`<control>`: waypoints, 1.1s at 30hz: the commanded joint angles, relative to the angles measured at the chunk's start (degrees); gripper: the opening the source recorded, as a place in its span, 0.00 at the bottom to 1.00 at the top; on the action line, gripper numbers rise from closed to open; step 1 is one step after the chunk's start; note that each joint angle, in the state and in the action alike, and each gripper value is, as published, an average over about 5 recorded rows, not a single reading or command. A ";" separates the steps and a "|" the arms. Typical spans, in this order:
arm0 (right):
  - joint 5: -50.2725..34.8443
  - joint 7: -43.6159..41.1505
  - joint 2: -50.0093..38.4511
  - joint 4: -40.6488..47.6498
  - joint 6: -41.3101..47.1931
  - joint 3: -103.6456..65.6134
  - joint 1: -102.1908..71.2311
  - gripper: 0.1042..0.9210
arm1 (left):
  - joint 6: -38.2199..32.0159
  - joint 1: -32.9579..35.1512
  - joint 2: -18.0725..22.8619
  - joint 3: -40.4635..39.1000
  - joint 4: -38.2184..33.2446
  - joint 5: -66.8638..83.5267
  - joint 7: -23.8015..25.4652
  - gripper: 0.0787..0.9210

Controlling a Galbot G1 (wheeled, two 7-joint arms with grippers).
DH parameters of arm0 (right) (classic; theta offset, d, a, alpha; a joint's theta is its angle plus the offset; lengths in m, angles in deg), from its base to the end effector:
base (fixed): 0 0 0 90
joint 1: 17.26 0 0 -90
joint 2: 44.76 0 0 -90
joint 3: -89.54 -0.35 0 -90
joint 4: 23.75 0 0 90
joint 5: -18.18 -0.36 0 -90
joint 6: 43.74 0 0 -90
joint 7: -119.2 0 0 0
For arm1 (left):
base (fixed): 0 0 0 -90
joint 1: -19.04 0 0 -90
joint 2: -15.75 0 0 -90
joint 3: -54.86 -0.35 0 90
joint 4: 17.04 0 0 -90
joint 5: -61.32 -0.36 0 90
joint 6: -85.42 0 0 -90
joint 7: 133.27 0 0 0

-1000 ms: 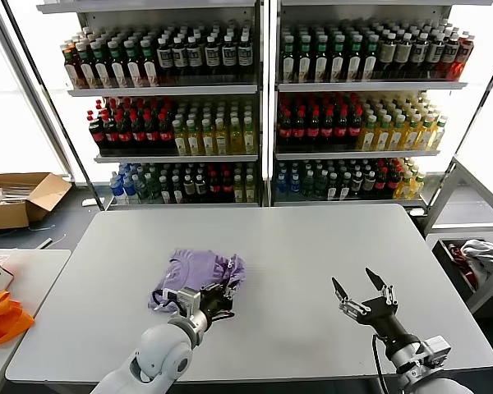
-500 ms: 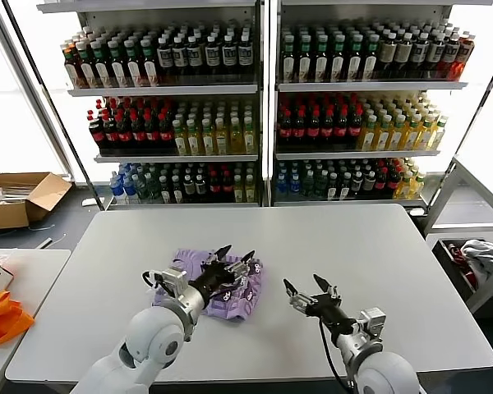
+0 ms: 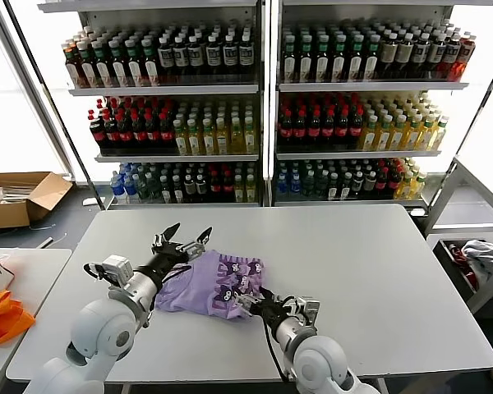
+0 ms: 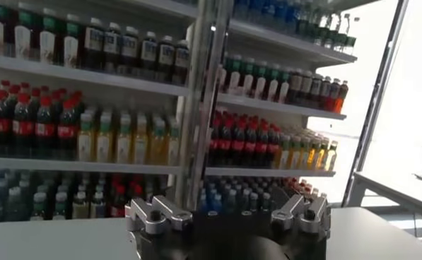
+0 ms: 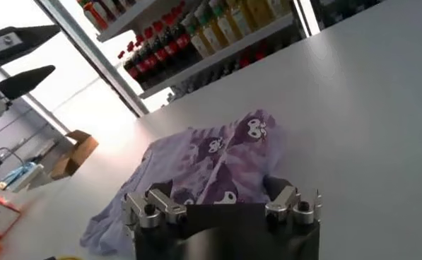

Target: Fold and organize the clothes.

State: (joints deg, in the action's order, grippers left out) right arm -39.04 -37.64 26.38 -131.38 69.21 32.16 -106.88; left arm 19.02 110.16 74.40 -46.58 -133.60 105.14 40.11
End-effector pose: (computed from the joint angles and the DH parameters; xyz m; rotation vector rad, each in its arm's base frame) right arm 0.2909 0.0971 -0.2859 0.5233 -2.4455 -0.6203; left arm 0.3117 0.0438 -0.2008 -0.5379 -2.9006 0.2324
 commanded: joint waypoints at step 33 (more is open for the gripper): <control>6.37 -9.75 -16.75 -0.01 10.15 -13.37 -3.09 0.01 | -1.49 4.23 1.20 7.10 0.45 0.01 2.00 0.88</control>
State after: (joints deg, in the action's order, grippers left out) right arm -37.11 -40.54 17.09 -130.26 77.76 24.06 -104.73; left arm 17.64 114.07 75.29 -39.69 -133.45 105.33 41.76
